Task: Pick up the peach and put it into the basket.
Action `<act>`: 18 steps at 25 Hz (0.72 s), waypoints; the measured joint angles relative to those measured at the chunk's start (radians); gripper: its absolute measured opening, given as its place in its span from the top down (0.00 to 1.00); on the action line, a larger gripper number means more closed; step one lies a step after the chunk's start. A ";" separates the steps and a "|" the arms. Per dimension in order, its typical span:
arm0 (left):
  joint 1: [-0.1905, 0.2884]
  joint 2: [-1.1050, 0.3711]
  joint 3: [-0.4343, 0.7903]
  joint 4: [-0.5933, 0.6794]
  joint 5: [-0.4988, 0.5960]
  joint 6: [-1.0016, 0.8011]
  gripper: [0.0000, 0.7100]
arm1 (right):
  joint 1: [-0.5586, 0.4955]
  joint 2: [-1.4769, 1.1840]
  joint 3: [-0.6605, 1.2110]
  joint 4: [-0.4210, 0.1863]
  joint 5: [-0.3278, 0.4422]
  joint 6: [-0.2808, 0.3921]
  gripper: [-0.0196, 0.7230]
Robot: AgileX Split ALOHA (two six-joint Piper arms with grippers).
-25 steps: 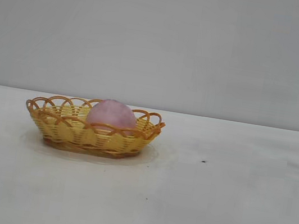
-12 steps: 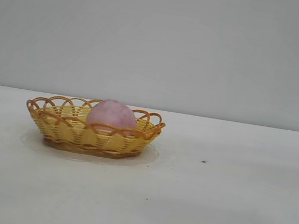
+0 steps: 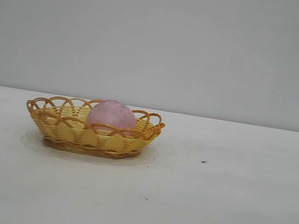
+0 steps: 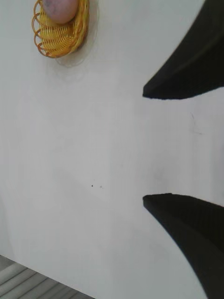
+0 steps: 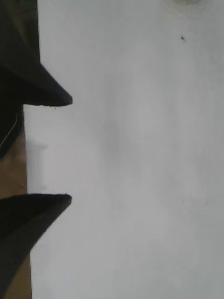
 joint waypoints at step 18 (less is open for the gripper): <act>0.000 0.000 0.000 0.000 0.000 0.000 0.45 | 0.000 -0.279 0.016 -0.008 -0.010 0.006 0.49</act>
